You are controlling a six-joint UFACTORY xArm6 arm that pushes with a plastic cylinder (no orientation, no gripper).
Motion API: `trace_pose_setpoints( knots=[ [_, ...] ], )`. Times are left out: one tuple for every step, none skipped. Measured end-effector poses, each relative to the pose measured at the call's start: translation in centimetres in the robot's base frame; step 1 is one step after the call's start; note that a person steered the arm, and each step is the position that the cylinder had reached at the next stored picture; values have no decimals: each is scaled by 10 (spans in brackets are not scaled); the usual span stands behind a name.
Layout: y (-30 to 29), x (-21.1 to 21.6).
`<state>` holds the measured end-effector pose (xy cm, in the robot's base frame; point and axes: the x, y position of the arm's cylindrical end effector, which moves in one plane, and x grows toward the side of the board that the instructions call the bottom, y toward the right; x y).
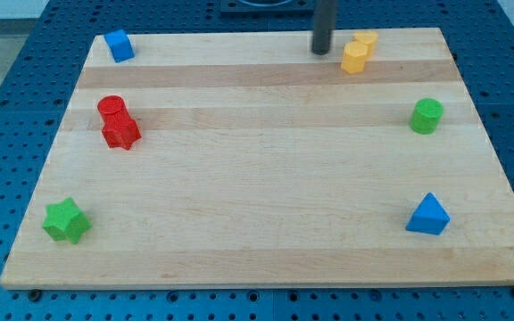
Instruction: Move the blue cube down and right a bit
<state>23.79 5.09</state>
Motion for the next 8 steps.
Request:
trace_pose_setpoints(
  knots=[
    [-85,-8],
    [-153,-17],
    [-168,-46],
    [-173,-46],
    [-196,-27],
    [-212,21],
    [-290,38],
    [-356,39]
  ],
)
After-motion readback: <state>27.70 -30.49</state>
